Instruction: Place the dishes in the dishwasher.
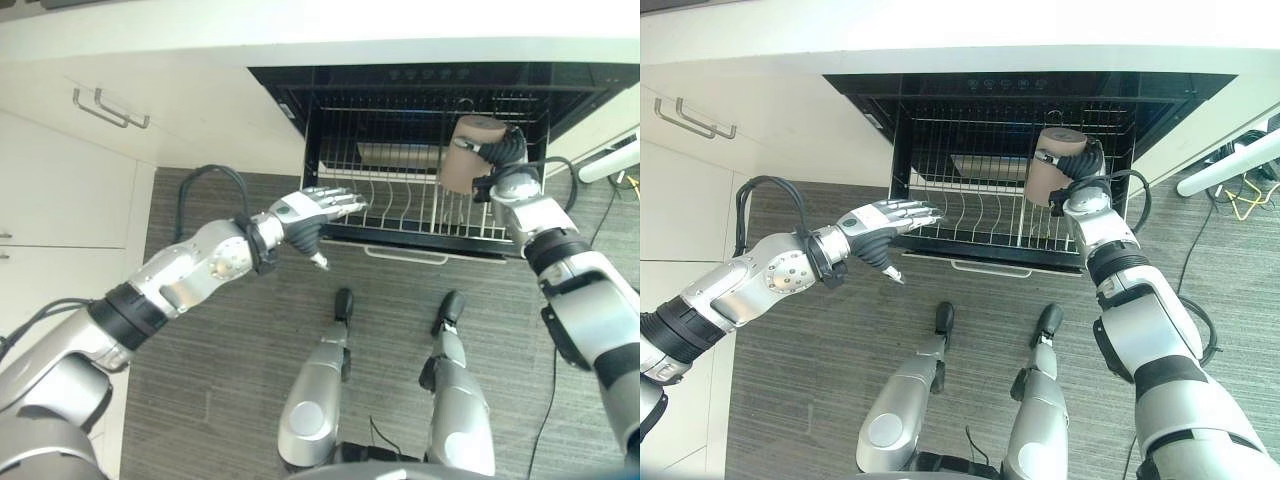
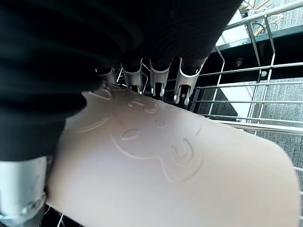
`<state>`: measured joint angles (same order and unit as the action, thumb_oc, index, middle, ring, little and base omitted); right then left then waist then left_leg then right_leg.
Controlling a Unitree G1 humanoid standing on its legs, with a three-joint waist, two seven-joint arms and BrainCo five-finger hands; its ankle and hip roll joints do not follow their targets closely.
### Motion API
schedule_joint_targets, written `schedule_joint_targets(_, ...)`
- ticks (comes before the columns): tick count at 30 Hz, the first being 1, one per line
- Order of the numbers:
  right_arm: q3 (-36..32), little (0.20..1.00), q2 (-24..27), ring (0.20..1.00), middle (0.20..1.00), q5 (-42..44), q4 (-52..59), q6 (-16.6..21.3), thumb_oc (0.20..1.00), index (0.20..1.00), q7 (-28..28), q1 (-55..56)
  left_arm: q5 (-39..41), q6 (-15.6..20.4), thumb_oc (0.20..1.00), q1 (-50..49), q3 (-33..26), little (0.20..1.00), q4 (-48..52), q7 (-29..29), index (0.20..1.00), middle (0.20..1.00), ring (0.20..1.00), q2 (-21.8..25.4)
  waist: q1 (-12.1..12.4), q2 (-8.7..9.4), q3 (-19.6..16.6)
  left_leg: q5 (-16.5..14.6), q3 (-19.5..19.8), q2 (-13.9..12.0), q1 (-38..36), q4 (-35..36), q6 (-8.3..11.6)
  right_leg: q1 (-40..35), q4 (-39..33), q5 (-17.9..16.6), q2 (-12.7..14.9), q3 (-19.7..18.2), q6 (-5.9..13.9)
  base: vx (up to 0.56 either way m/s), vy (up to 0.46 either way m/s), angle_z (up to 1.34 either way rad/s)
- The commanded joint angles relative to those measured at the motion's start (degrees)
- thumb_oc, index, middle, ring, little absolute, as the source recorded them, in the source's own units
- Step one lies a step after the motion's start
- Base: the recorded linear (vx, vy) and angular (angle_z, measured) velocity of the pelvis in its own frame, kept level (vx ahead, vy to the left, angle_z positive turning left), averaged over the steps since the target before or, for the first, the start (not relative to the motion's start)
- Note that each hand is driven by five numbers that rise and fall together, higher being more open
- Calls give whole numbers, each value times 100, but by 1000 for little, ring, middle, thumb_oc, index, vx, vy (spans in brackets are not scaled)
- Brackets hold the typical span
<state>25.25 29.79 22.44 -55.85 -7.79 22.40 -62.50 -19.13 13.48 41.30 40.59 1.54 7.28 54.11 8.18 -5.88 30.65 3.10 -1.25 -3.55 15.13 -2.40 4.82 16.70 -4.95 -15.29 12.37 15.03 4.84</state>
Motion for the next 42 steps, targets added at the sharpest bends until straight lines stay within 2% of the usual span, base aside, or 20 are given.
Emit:
schedule_joint_targets(1,-104,1000,162,1000,1000,-172,-21,246,1000,1000,216,-177,-24,60,1000,106,-3,1000,193,-172,1000,1000,1000,145,109,-81,-85,99,-132,-239,340,157,-43,-174,358,320,803,-65,674,0,0,0)
schedule_joint_targets(10,-172,1000,112,1000,1000,-190,-19,279,1000,1000,332,-102,-83,44,1000,18,8,1000,126,-214,1000,1000,1000,135,103,-69,-85,102,-163,-248,329,191,-50,-187,348,329,783,-48,677,0,0,0)
schedule_joint_targets(15,-146,1000,124,1000,1000,-107,3,354,1000,1000,347,-83,-170,62,1000,-151,42,1000,131,-411,1000,1000,1000,114,90,-120,-85,124,-200,-247,287,236,-53,-189,343,324,791,-72,677,-7,23,-1)
schedule_joint_targets(18,-213,1000,58,1000,1000,283,68,633,1000,1000,397,-46,-213,-24,1000,-190,51,1000,127,-428,1000,1000,1000,59,78,-121,-85,121,-217,-248,263,241,-54,-209,339,332,787,-74,672,0,0,0)
schedule_joint_targets(21,-389,1000,-89,1000,1000,613,376,1173,1000,1000,332,-14,-263,-196,1000,-278,44,1000,127,-492,1000,1000,1000,-46,59,-133,-85,129,-234,-250,241,269,-56,-213,329,341,774,-93,662,2,25,-1)
schedule_joint_targets(23,-469,1000,-120,1000,1000,544,874,1309,1000,1000,306,101,-326,-287,1000,-431,-15,1000,127,-579,1000,1000,1000,-114,22,-122,-85,129,-249,-257,239,274,-60,-194,336,347,766,-127,656,19,46,-1)
schedule_joint_targets(24,-488,1000,-107,1000,1000,510,1522,1369,1000,1000,342,300,-386,-361,1000,-590,-110,1000,150,-677,1000,1000,1000,-158,-21,-106,-85,129,-252,-256,243,279,-69,-164,341,354,760,-172,653,22,49,0)
schedule_joint_targets(28,-498,1000,-33,1000,1000,593,3183,1303,1000,1000,365,1018,-438,-696,1000,-1045,-464,1000,295,-932,1000,1000,1000,-249,-191,-43,-85,122,-302,-273,259,284,-88,-65,368,366,731,-313,652,17,60,-3)
schedule_joint_targets(30,-444,1000,14,1000,1000,495,4550,1287,1000,1000,273,1886,-171,-989,1000,-1321,-822,1000,339,-1332,1000,1000,1000,-307,-381,31,-85,125,-371,-295,247,283,-106,10,453,405,716,-431,656,9,84,-19)
schedule_joint_targets(33,-410,1000,-46,1000,1000,423,5383,1320,1000,1000,240,2782,94,-1140,1000,-1541,-1147,1000,297,-1608,1000,1000,1000,-409,-550,137,-85,77,-417,-327,171,193,-128,13,669,541,672,-505,625,16,38,-14)
schedule_joint_targets(35,-509,1000,-21,1000,1000,456,5825,1516,1000,1000,74,3556,217,-1137,1000,-1804,-1448,1000,186,-1949,1000,1000,1000,-544,-680,235,-86,-5,-480,-345,29,91,-142,-88,788,661,623,-527,609,5,31,-18)
schedule_joint_targets(36,-626,1000,40,1000,1000,417,6009,1802,1000,1000,-167,4084,373,-1183,1000,-2108,-1654,1000,123,-2231,1000,1000,1000,-690,-744,298,-154,-93,-541,-360,-125,13,-157,-235,816,752,578,-533,607,17,23,-27)
schedule_joint_targets(39,-866,1000,107,1000,1000,379,6430,1968,1000,1000,-518,4823,661,-1027,1000,-2718,-2120,1000,207,-2602,1000,1000,1000,-966,-789,391,-386,-210,-583,-390,-407,-33,-173,-510,795,887,482,-522,614,52,-7,-19)
schedule_joint_targets(41,-1043,1000,99,1000,1000,261,6658,2084,1000,1000,-743,5197,826,-647,1000,-3164,-2496,1000,302,-2869,1000,1000,1000,-1208,-807,443,-587,-239,-596,-412,-671,58,-166,-772,689,952,419,-471,622,93,-12,-9)
schedule_joint_targets(42,-1306,1000,39,1000,1000,149,6828,2306,1000,1000,-921,5530,800,-333,1000,-3545,-2905,1000,375,-3045,1000,1000,1000,-1398,-821,486,-844,-223,-613,-452,-964,246,-146,-1038,555,973,373,-392,619,113,-30,-5)
